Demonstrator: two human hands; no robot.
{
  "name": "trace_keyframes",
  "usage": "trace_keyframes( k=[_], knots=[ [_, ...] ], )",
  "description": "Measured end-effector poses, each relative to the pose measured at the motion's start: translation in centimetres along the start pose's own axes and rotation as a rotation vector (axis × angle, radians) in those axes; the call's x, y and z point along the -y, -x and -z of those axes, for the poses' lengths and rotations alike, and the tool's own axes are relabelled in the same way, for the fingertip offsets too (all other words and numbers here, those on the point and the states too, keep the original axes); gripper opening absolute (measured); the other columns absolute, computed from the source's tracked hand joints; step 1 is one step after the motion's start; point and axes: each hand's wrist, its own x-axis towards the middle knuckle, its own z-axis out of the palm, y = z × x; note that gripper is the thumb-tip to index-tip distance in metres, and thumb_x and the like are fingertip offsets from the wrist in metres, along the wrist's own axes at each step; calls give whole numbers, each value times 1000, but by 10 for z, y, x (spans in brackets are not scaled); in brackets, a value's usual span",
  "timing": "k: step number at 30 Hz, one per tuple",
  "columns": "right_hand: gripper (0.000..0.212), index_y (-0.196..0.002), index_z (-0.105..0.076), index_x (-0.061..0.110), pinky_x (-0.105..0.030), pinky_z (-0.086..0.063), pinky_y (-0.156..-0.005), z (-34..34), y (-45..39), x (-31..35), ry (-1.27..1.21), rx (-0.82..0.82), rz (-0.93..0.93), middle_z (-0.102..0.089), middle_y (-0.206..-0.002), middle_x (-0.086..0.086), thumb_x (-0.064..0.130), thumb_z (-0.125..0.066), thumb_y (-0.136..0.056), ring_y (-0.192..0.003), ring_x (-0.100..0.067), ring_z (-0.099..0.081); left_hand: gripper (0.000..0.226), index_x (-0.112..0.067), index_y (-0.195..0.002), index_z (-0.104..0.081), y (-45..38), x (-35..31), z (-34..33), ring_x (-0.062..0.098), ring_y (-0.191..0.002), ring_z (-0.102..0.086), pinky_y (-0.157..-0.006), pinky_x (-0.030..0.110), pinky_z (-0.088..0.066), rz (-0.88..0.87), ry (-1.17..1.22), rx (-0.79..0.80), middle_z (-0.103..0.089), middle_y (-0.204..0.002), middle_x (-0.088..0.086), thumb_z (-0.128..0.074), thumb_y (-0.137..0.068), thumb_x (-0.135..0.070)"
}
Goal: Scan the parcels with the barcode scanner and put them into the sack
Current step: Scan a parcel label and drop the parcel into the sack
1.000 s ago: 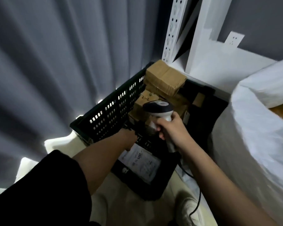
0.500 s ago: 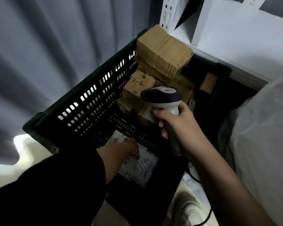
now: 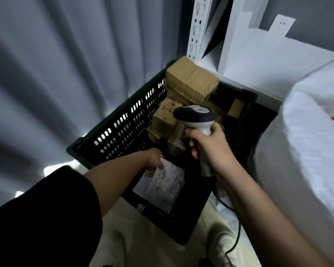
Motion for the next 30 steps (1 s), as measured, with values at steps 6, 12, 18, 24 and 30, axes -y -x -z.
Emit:
trace_keyframes(
  k=[6,12,18,24,30],
  knots=[
    [32,-112,-43,5,-24,-36,-39,-8,68,47,-27,-38,134,-53,-61,-5,8,-66,-88,-37,-12,-45,26,-7,-106,-55,130,3,25,22,-81,-59,-47,21,-52,-67,501,-306,-58,-94,13,-59,-86,10],
    [22,-107,-55,0,-21,-37,-40,-11,148,77,15,-38,226,-54,-62,-6,7,-65,-88,-37,-10,-43,16,-10,-99,-54,237,-10,11,18,-78,-63,-52,22,-56,-133,875,-418,-63,-103,13,-53,-92,4],
    [17,-80,-49,7,-20,-34,-43,-10,209,70,-105,-78,313,-46,-51,-8,2,-63,-89,-37,-11,-38,10,-10,-98,-57,282,-18,-8,27,-103,-63,-87,35,-52,-296,1236,-524,-65,-110,13,-50,-96,-3],
    [20,-74,-49,6,-24,-34,-47,0,219,60,-117,-11,322,-50,-52,-8,4,-61,-90,-39,-14,-38,13,-8,-107,-56,286,-10,-9,27,-104,-64,-81,33,-52,-395,1376,-557,-66,-113,13,-49,-97,-2],
    [33,-62,-46,6,-31,-33,-50,-4,215,58,-72,70,342,-45,-49,-7,5,-60,-92,-39,-16,-36,14,-8,-104,-54,284,-15,-5,28,-105,-62,-88,36,-50,-439,1438,-558,-65,-109,12,-44,-99,0]
  ],
)
